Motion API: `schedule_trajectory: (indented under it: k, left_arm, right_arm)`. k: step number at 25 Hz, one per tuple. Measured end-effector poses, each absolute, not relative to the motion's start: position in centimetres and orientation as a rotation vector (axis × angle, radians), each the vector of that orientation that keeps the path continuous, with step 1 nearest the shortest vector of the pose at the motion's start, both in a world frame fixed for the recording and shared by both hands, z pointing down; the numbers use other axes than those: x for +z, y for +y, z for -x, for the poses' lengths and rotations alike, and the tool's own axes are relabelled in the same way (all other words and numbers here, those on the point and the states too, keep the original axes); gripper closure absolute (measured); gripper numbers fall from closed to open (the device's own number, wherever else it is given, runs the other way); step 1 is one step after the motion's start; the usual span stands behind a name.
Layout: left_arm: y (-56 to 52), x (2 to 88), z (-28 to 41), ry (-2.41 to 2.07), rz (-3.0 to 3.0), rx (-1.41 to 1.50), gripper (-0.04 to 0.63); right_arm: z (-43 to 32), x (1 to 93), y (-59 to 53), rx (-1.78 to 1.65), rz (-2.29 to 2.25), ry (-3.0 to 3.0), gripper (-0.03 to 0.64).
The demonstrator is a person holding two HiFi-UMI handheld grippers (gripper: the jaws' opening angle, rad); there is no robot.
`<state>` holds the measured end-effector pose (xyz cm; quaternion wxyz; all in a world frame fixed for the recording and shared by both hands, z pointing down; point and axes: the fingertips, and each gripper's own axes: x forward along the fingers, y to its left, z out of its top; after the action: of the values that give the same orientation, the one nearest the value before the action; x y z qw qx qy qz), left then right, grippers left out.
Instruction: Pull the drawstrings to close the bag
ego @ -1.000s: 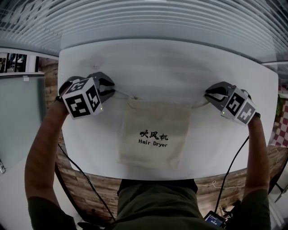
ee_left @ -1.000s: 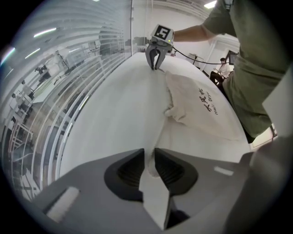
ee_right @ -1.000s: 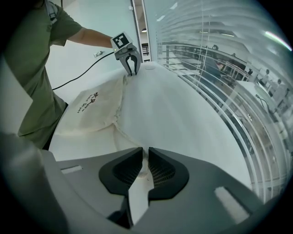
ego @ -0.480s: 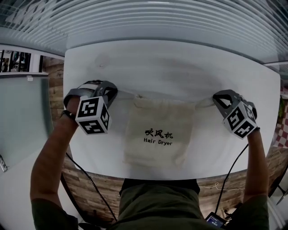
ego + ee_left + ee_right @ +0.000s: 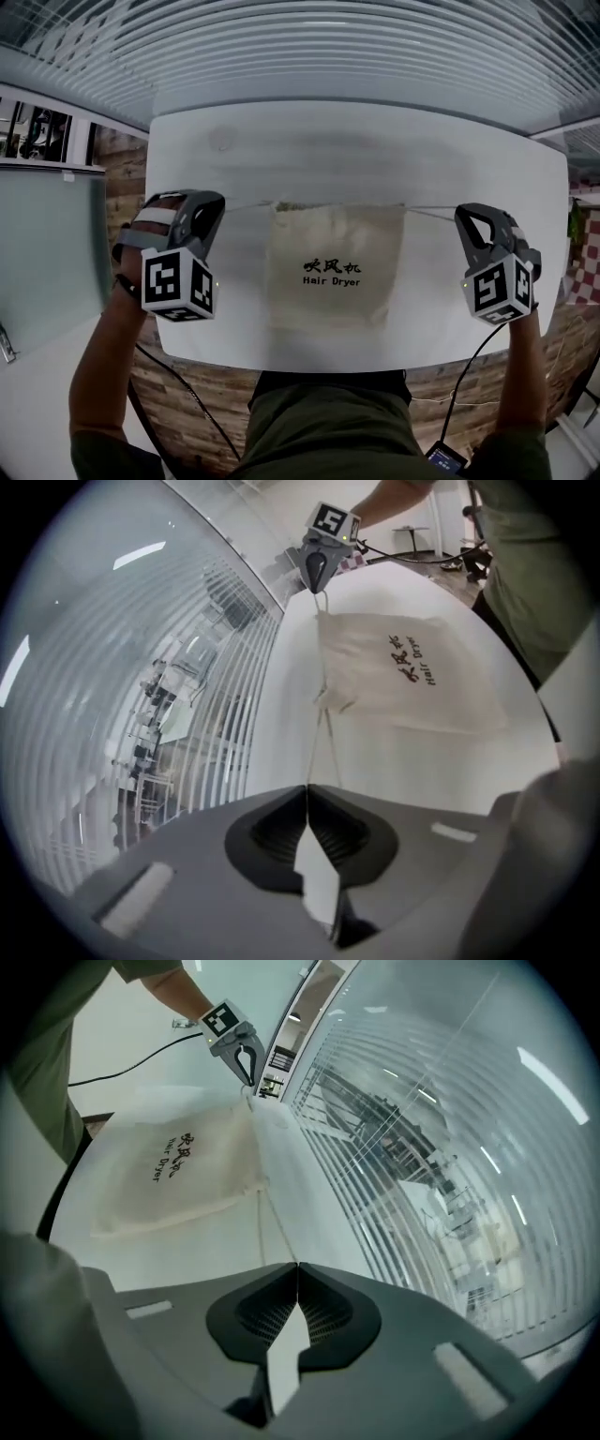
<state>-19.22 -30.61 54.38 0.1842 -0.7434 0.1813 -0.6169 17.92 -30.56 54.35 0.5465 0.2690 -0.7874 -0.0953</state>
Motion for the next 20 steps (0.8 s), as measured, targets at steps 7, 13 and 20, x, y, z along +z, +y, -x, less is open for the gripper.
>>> schedule_trajectory:
  k: [7,13,20]
  left_arm:
    - [-30.2,46.4,21.7,0.718,1.999,-1.675,0.586]
    - [-29.8,40.7,23.4,0.828,1.893,-1.645,0.586]
    - [-30.7,35.6,26.9,0.936,1.774,-1.64,0.586]
  right_arm:
    - [-17.4,45.5,-30.2,-0.415,-0.79,-1.82,0.601]
    - [-17.0,39.5,-29.1,-0.543,-0.882,-1.777,0.603]
    - [-16.0,34.1,-30.1,-0.656,-0.945,-1.718,0.603]
